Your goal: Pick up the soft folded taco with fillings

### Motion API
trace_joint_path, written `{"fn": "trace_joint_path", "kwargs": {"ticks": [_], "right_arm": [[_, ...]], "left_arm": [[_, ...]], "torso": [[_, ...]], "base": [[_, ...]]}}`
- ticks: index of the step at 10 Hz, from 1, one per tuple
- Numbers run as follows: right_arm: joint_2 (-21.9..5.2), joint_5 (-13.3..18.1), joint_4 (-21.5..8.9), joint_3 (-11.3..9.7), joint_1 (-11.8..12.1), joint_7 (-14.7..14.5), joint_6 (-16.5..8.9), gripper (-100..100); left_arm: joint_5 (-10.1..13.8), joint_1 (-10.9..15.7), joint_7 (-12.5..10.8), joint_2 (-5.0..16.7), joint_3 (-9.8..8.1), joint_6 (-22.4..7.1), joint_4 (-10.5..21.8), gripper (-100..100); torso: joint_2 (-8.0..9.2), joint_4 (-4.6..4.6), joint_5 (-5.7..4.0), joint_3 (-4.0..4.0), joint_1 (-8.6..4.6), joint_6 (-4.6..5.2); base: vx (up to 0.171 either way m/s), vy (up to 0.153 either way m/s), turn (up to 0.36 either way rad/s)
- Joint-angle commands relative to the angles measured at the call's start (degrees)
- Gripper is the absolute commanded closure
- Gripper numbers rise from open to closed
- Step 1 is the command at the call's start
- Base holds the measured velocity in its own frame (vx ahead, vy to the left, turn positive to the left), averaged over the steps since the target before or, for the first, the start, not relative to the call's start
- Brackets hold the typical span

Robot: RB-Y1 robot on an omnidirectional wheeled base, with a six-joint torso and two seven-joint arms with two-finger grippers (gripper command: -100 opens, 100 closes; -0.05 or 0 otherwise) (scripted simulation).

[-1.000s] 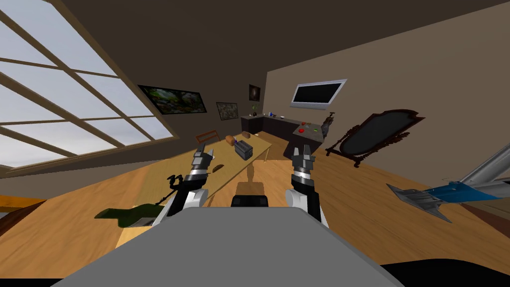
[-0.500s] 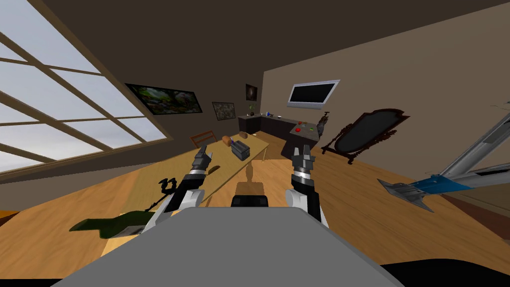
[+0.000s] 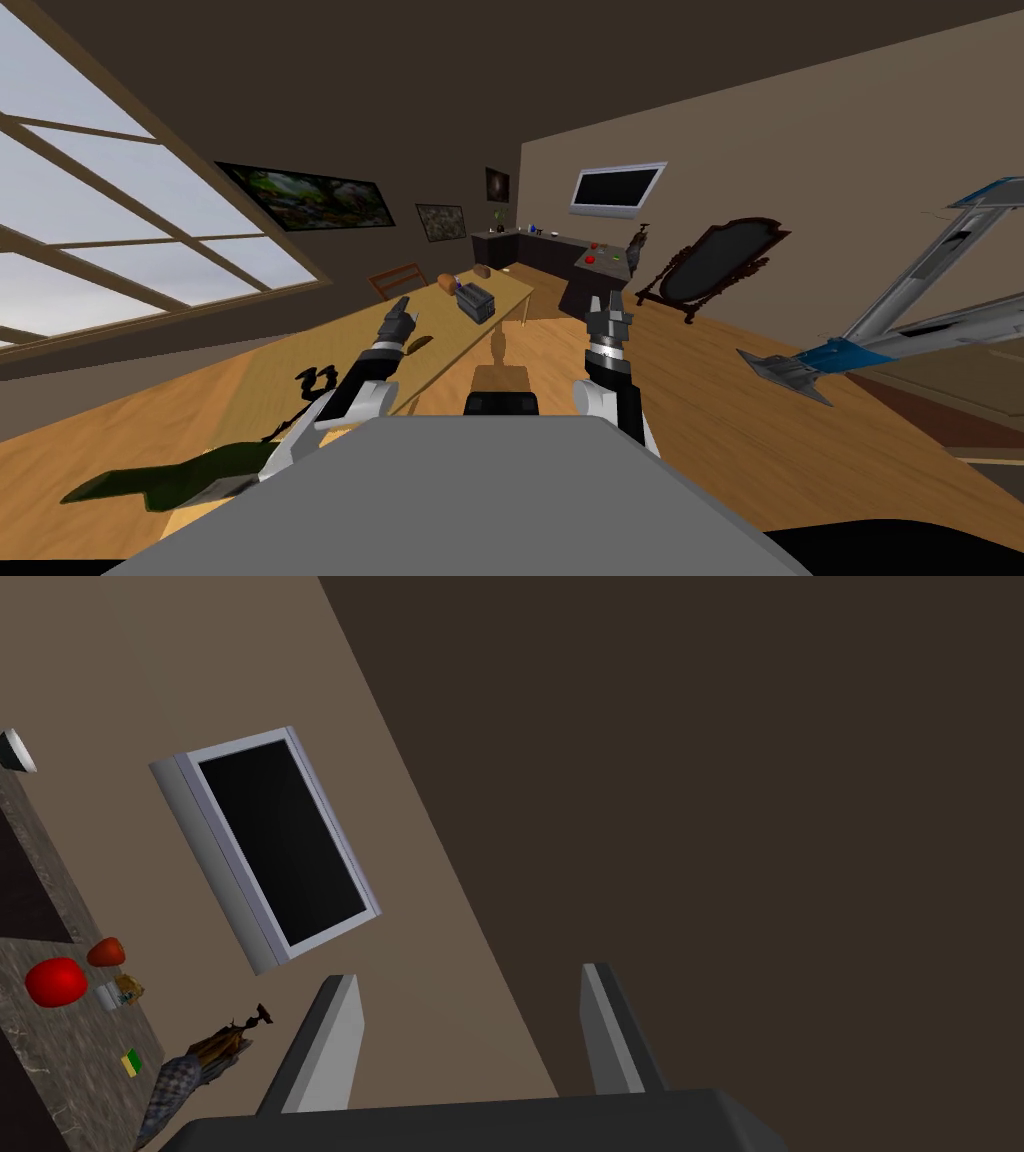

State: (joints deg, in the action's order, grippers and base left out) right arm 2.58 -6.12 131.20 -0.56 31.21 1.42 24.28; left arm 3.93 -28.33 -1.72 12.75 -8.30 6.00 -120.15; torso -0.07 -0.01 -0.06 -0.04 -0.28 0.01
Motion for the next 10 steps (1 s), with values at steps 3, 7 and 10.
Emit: {"fn": "trace_joint_path", "kwargs": {"ticks": [3,7,10], "right_arm": [[0.0,0.0,0.0,0.0,0.0,0.0,0.0,0],[0.0,0.0,0.0,0.0,0.0,0.0,0.0,0],[0.0,0.0,0.0,0.0,0.0,0.0,0.0,0]], "left_arm": [[0.5,0.6,-0.7,1.3,-2.09,-5.0,2.5,-100],[1.4,1.1,-1.8,3.0,-5.05,-10.6,5.0,-100],[2.5,1.7,-3.1,4.4,-8.06,-15.4,7.7,-100]], "torso": [[-0.01,0.0,0.01,-0.01,0.04,0.0],[0.03,0.0,0.02,0.01,0.07,0.0],[0.04,0.0,0.03,0.02,0.15,-0.02]], "base": [[0.019,-0.057,-0.068],[0.017,-0.047,-0.078],[0.015,-0.04,-0.089]]}}
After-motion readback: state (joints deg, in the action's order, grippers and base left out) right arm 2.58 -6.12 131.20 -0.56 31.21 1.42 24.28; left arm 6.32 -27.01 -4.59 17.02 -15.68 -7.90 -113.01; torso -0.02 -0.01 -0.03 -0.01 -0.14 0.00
